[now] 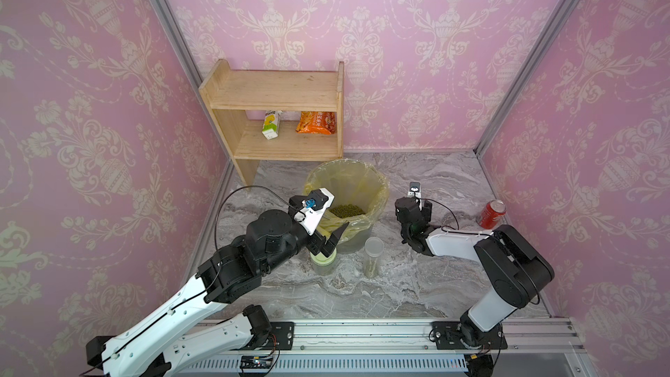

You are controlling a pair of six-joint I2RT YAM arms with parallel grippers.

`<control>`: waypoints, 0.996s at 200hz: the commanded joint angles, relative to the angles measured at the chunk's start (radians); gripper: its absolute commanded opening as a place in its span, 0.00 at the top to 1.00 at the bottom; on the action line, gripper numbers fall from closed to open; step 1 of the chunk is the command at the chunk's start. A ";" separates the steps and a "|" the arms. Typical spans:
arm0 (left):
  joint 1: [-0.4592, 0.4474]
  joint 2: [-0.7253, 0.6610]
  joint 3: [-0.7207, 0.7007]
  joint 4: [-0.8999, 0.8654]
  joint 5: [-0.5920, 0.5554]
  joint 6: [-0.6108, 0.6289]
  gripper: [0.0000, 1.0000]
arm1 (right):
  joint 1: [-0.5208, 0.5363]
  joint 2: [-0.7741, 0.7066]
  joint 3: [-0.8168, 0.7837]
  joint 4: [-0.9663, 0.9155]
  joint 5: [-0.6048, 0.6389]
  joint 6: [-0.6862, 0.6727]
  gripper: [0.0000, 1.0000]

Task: Empty moldy mung beans from jars
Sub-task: Place the jar at the center of the board.

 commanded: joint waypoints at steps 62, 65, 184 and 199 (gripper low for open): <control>-0.009 0.009 0.010 -0.018 -0.015 0.033 0.01 | -0.006 0.018 0.013 -0.111 0.021 0.112 0.34; -0.009 0.008 0.009 -0.018 -0.014 0.035 0.01 | -0.007 0.018 0.009 -0.105 0.021 0.113 0.34; -0.009 0.015 0.034 -0.042 -0.034 0.047 0.01 | 0.076 0.078 -0.047 0.065 0.139 0.066 0.34; -0.009 0.017 0.038 -0.043 -0.033 0.050 0.01 | 0.087 0.075 -0.055 0.073 0.151 0.067 0.33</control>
